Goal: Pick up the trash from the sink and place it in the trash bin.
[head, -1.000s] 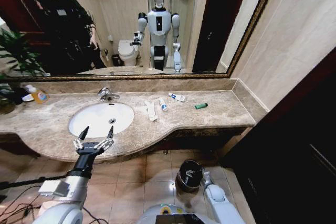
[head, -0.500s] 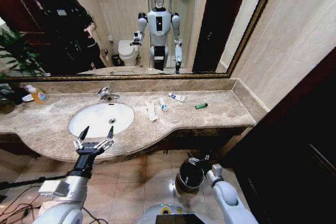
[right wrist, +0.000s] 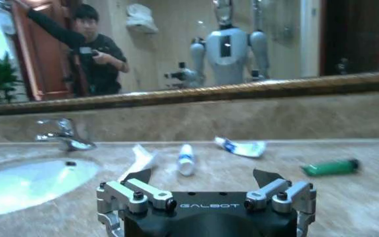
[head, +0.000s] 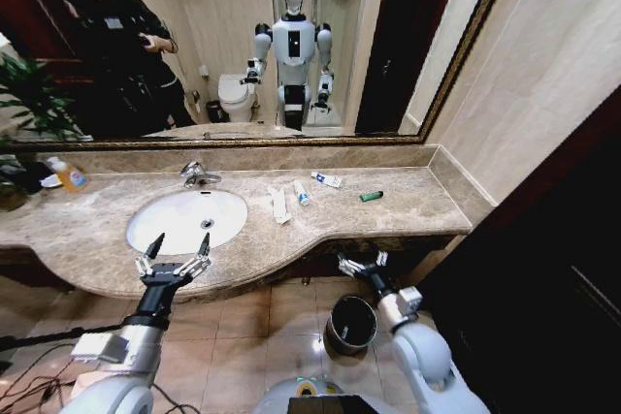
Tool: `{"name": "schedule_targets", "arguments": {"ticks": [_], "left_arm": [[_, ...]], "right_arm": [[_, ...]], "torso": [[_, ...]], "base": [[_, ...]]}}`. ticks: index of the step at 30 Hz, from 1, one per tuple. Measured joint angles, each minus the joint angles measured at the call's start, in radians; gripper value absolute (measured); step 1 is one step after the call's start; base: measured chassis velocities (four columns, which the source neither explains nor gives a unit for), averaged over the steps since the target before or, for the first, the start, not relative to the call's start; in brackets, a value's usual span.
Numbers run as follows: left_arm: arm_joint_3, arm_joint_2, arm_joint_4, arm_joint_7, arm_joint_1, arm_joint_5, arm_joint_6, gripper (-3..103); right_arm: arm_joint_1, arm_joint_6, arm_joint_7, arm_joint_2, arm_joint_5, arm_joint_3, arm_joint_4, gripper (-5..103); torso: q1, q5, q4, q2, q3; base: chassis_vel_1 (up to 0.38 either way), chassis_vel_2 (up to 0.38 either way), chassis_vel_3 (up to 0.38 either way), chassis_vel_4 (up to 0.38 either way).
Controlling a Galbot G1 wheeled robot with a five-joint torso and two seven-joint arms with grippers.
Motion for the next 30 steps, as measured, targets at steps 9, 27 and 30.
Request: {"name": "schedule_targets", "arguments": {"ticks": [9,27,30], "left_arm": [[0.0,0.0,0.0,0.0,0.0,0.0,0.0,100],[0.0,0.0,0.0,0.0,0.0,0.0,0.0,100],[0.0,0.0,0.0,0.0,0.0,0.0,0.0,100]], "right_arm": [[0.239,-0.094,0.052,0.012,0.005,-0.173,-0.121,100],[0.608,-0.21,0.256,0.127,0.221,-0.326,-0.5,100],[0.619,-0.218,0.276,0.127,0.257,-0.327,-0.514,100]], "torso": [[0.0,-0.0001,-0.0001,0.0,0.0],[0.0,0.0,0.0,0.0,0.0],[0.0,0.0,-0.0001,0.0,0.0]], "base": [[0.0,0.0,0.0,0.0],[0.0,0.0,0.0,0.0],[0.0,0.0,0.0,0.0]]}}
